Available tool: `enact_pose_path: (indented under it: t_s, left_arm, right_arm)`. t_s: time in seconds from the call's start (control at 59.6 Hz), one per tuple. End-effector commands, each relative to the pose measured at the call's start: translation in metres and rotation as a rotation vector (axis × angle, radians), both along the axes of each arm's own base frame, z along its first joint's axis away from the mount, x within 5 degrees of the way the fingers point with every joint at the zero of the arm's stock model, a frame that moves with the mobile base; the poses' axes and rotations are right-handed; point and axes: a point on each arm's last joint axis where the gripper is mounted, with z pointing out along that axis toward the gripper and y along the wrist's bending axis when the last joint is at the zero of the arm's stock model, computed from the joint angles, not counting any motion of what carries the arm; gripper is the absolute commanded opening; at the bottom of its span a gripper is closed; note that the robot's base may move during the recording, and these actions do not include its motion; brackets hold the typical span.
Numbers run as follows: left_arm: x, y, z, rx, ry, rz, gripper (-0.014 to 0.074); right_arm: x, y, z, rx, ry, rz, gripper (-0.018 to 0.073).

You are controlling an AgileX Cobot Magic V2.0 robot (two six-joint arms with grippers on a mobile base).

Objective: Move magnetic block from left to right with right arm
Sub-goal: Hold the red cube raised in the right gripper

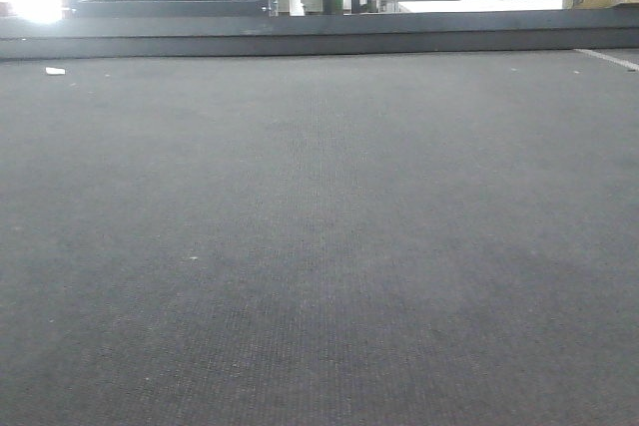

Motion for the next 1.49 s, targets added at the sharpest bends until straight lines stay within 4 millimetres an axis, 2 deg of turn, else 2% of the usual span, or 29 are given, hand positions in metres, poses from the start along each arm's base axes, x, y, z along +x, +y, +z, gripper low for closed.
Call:
enact_pose_path:
  t_s: [0.0,0.319,1.477]
  left_arm:
    - [-0.001,0.000,0.005,-0.009,-0.093,-0.001,-0.0116]
    - [-0.001,0.000,0.005,-0.009,-0.093,-0.001,-0.0116]
    - [-0.001,0.000,0.005,-0.009,-0.093,-0.001,-0.0116]
  right_arm:
    - [-0.012,-0.003,0.016,0.015,-0.151,0.001,0.0150]
    - [-0.041,-0.011,0.022,0.062,-0.334,0.008,0.0150]
    - [-0.042,-0.011,0.021,0.062,-0.328,0.007,0.0150]
